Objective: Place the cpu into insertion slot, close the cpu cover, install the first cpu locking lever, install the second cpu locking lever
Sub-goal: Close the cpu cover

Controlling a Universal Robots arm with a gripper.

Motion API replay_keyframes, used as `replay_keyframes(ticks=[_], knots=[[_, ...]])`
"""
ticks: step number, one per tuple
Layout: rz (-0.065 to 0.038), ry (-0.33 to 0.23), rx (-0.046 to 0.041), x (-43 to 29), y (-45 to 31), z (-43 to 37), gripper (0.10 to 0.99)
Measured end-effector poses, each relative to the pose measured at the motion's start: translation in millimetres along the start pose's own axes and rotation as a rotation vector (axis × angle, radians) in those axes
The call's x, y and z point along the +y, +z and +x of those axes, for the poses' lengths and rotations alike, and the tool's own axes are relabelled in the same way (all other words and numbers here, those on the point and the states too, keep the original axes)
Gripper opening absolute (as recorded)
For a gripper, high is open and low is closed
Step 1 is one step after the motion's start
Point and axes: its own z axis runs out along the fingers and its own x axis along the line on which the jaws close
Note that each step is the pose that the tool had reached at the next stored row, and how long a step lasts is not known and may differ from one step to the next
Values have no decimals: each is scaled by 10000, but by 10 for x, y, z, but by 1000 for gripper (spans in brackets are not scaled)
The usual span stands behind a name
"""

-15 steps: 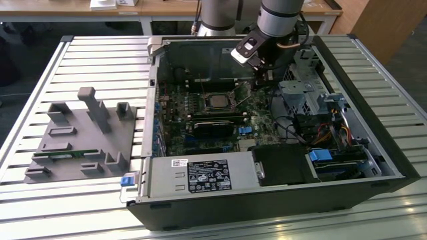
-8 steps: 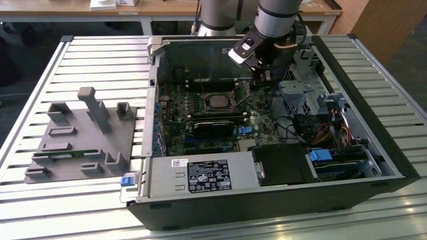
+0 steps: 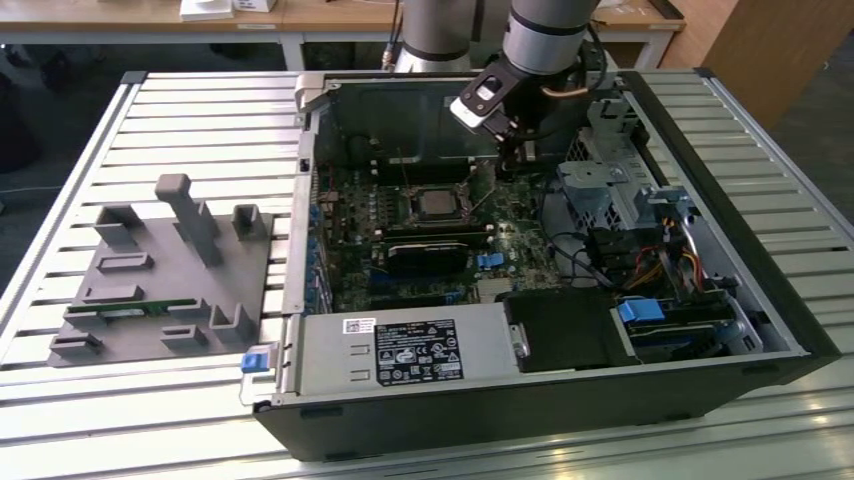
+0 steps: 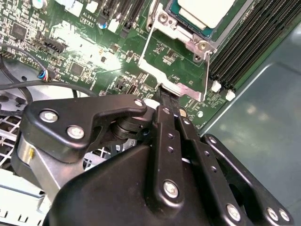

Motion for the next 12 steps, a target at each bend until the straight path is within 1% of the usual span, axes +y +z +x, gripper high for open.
replay_keyframes(ticks=[12], knots=[[1, 0, 0, -52, 0, 1, 122]])
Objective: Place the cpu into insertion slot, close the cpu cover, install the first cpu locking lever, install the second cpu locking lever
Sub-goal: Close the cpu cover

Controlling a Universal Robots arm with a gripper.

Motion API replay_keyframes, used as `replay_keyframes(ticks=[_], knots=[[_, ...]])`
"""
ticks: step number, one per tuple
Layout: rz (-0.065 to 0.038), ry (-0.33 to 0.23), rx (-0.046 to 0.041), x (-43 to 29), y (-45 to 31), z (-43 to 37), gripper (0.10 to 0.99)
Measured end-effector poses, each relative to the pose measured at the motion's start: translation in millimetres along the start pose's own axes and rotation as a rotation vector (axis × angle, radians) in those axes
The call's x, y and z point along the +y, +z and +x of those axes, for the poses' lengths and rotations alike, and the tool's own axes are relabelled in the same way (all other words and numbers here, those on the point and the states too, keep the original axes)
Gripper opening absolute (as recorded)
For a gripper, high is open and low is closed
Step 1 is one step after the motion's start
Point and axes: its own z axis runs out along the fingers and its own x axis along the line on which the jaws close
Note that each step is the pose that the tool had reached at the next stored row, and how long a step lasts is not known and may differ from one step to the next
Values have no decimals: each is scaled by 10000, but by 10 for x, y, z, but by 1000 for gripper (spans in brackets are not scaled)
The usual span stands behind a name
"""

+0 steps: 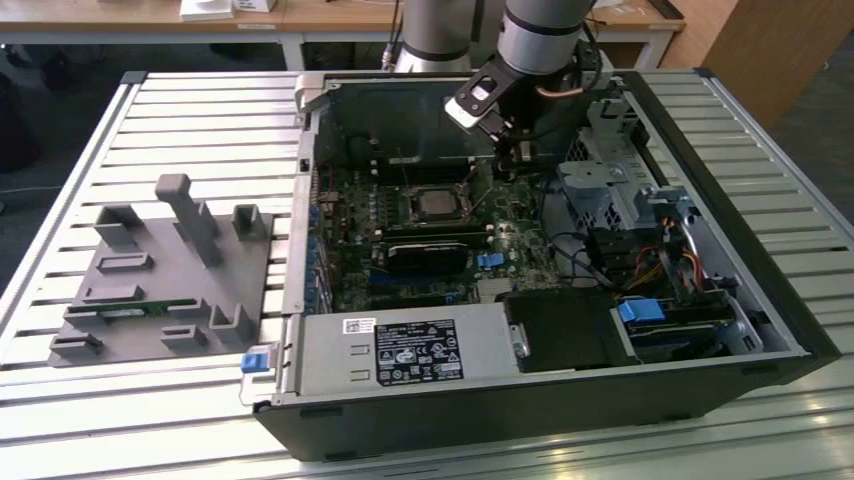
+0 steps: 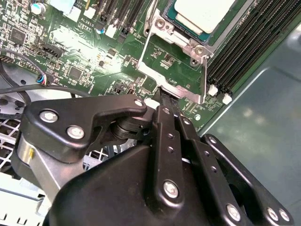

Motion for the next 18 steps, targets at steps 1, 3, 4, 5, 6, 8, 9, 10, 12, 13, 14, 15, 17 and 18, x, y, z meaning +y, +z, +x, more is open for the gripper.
replay_keyframes(ticks=[1, 3, 4, 5, 6, 8, 9, 10, 12, 13, 14, 15, 17, 18], knots=[[0, 0, 0, -3, 0, 0, 122], [0, 0, 0, -11, 0, 0, 122], [0, 0, 1, -15, 0, 0, 122], [0, 1, 0, -18, 0, 0, 122], [-1, 0, 0, -20, 0, 0, 122], [0, 1, 0, -27, 0, 0, 122], [0, 1, 0, -28, 0, 0, 122], [0, 0, 0, -34, 0, 0, 122], [0, -1, 0, -39, 1, 1, 122], [0, 0, 0, -41, 1, 1, 122], [0, 1, 0, -43, 1, 0, 122], [0, 2, 1, -46, 2, 0, 122], [0, 1, 2, -52, 2, 1, 122], [0, 1, 2, -55, 2, 0, 122]])
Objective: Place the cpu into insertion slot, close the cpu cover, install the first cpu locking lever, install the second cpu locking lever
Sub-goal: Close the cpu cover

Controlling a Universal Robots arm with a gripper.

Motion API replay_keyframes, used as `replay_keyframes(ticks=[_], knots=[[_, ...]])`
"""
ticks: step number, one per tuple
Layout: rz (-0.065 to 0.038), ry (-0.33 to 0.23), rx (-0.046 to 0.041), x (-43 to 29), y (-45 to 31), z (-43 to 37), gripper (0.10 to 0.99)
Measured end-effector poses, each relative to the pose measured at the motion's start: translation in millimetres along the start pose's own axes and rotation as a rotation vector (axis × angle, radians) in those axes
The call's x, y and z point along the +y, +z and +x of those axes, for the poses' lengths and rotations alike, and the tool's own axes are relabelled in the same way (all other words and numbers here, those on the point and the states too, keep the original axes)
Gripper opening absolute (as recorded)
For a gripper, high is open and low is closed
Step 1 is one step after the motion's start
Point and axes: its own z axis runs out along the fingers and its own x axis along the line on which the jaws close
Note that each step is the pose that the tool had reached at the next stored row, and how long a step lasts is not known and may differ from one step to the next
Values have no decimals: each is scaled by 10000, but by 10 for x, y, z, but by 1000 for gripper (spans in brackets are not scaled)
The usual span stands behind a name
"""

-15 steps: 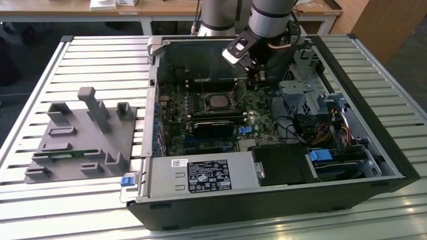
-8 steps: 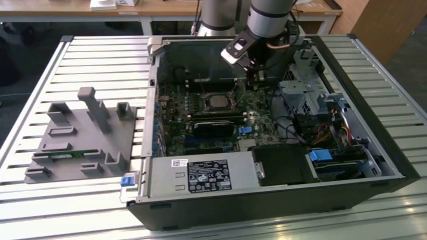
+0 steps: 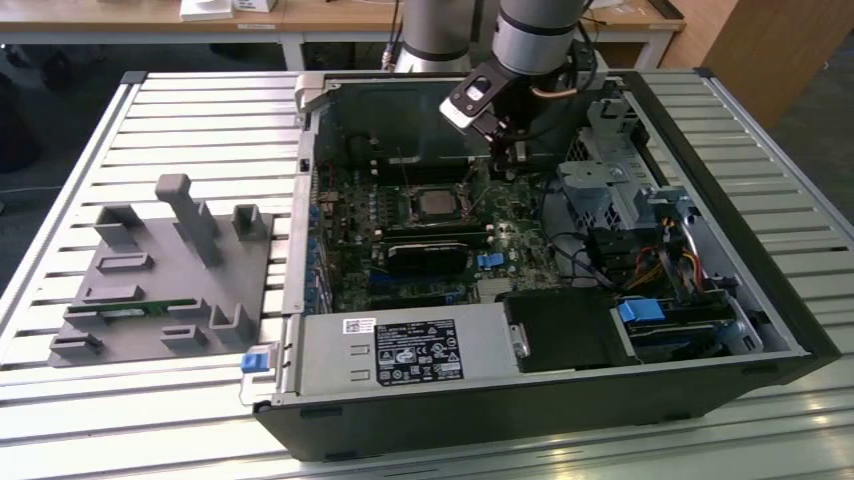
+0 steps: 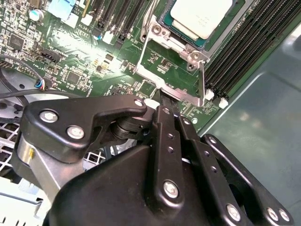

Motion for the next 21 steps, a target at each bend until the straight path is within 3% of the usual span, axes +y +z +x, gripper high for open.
replay_keyframes(ticks=[21], knots=[[0, 0, 2, -48, 4, 0, 122]])
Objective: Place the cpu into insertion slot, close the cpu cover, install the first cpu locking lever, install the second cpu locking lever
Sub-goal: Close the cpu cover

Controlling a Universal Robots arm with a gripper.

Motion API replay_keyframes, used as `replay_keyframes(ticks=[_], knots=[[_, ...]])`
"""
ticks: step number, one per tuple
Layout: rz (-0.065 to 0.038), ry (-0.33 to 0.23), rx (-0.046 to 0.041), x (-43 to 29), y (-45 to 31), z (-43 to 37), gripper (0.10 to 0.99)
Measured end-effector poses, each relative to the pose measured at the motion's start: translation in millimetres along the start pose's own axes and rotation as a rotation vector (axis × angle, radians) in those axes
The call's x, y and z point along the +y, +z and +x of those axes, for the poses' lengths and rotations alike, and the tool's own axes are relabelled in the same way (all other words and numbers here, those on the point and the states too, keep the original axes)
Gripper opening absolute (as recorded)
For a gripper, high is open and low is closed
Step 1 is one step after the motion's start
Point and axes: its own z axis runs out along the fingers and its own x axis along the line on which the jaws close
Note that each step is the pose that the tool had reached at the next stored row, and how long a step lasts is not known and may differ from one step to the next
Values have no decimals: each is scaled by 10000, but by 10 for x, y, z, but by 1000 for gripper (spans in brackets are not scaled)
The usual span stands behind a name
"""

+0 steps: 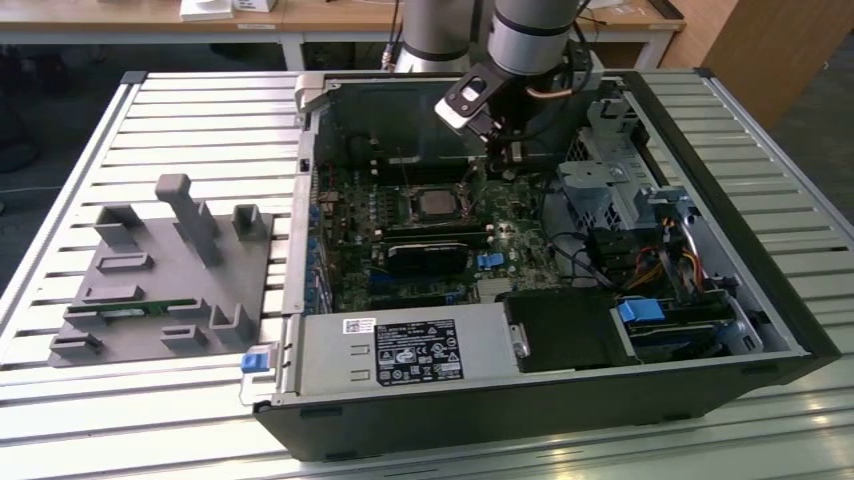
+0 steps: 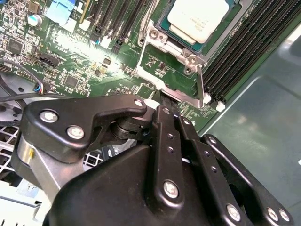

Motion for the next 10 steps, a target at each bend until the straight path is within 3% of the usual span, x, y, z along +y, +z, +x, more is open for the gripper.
replay_keyframes(ticks=[10], knots=[[0, -2, 0, -19, 2, 0, 122]])
